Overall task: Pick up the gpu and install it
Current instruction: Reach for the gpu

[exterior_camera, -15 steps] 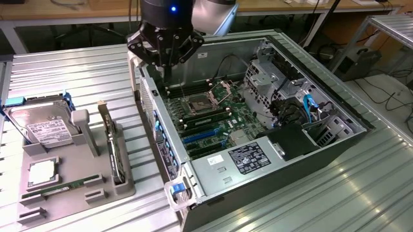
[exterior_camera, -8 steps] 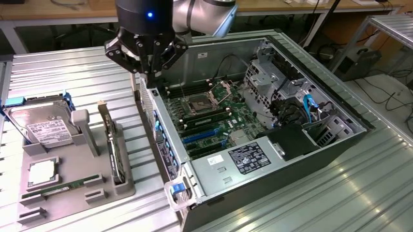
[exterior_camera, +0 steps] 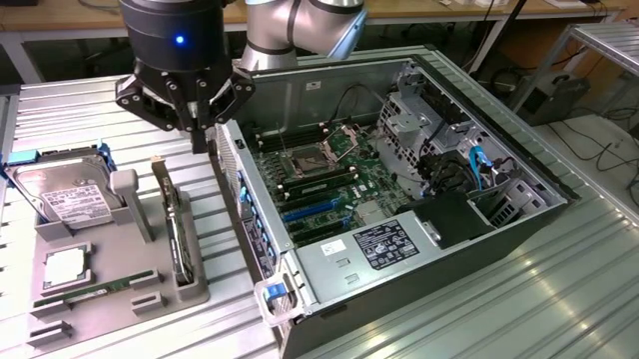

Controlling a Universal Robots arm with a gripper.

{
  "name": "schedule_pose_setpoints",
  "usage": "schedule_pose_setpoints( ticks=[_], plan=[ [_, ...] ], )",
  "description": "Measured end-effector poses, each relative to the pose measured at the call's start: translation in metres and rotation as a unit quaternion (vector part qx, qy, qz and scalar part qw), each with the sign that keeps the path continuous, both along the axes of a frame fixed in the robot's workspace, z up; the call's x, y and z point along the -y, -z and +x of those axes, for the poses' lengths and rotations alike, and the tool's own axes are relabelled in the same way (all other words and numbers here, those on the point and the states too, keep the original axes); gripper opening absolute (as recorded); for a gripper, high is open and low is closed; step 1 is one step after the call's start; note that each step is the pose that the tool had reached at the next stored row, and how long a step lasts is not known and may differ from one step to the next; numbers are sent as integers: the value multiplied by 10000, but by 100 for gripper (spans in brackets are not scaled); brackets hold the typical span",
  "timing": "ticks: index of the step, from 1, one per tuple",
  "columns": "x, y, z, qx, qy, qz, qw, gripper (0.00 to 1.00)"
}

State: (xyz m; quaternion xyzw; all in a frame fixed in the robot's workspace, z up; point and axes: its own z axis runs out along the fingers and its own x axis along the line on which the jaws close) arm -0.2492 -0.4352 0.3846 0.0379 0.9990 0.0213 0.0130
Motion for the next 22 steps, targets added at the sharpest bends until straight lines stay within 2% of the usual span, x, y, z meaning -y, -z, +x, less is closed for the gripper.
schedule_pose_setpoints(
  ticks=[6,16,19,22],
  plan=[
    [55,63,-169,0,0,-21,10000,11],
    [155,190,-473,-5,0,-77,10000,11],
    [165,215,-514,-5,0,-110,9999,11],
    [165,215,-515,-5,0,-111,9999,11]
  ],
)
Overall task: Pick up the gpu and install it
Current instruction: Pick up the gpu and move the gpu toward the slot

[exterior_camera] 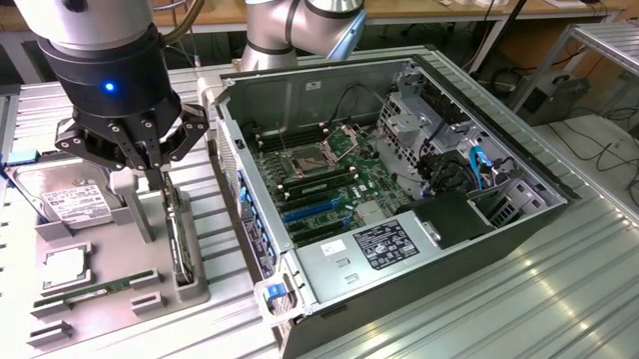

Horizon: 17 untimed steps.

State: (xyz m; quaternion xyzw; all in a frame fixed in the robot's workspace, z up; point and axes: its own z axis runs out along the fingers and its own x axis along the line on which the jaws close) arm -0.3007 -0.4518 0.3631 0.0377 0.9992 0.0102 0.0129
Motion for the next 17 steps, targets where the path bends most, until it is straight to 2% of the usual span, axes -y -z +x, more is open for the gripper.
schedule_pose_setpoints(
  ticks=[11,13,15,17],
  plan=[
    [0,1,0,0,0,0,10000,11],
    [-12,12,-1,0,1,0,10000,11],
    [-47,50,-4,3,0,-1,10000,11],
    [-51,80,-15,6,0,-4,10000,11]
  ],
)
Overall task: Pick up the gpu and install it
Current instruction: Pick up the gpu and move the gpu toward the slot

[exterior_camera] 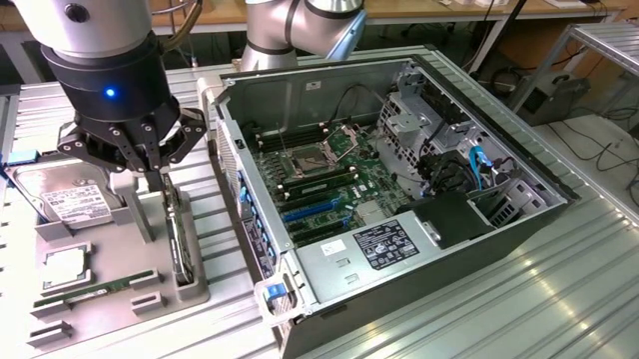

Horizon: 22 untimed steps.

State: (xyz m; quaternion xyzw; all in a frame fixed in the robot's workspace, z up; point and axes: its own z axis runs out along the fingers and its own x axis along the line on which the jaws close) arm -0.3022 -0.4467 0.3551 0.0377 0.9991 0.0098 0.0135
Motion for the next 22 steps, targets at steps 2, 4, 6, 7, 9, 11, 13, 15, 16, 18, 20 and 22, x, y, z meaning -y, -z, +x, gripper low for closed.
schedule_pose_setpoints(
  ticks=[2,4,6,7,9,11,13,15,16,18,20,22],
  plan=[
    [0,29,-2,-1,0,-48,10000,17],
    [0,83,-2,0,-1,-79,10000,30],
    [0,146,-5,0,0,-80,10000,36],
    [0,174,-9,-1,0,-80,10000,36],
    [0,213,-15,0,0,-80,10000,36],
    [0,303,-26,0,0,-80,10000,36],
    [1,435,-29,-1,0,-80,10000,36],
    [1,519,-29,0,0,-80,10000,36],
    [2,546,-29,0,0,-80,10000,36],
    [2,583,-29,-1,0,-80,10000,36],
    [2,637,-29,0,0,-80,10000,36],
    [2,678,-29,0,0,-80,10000,36]
  ],
)
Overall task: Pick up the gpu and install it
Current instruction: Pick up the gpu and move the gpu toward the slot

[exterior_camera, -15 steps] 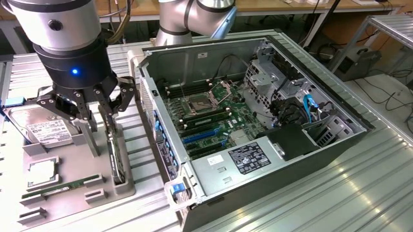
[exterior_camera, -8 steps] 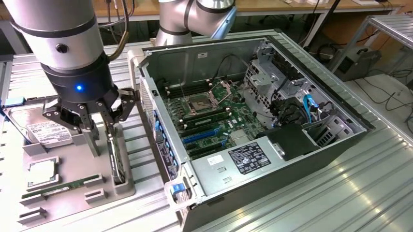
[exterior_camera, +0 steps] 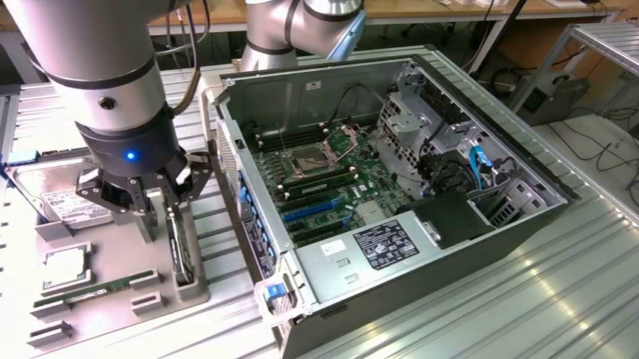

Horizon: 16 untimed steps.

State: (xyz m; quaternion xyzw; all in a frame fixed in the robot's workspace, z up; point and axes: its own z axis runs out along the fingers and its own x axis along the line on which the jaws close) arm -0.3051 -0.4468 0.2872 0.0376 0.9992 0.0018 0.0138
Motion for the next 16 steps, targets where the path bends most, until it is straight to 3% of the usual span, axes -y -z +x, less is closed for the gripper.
schedule_pose_setpoints(
  ticks=[16],
  plan=[
    [-1,311,-1,4,1,10,10000,36]
  ],
)
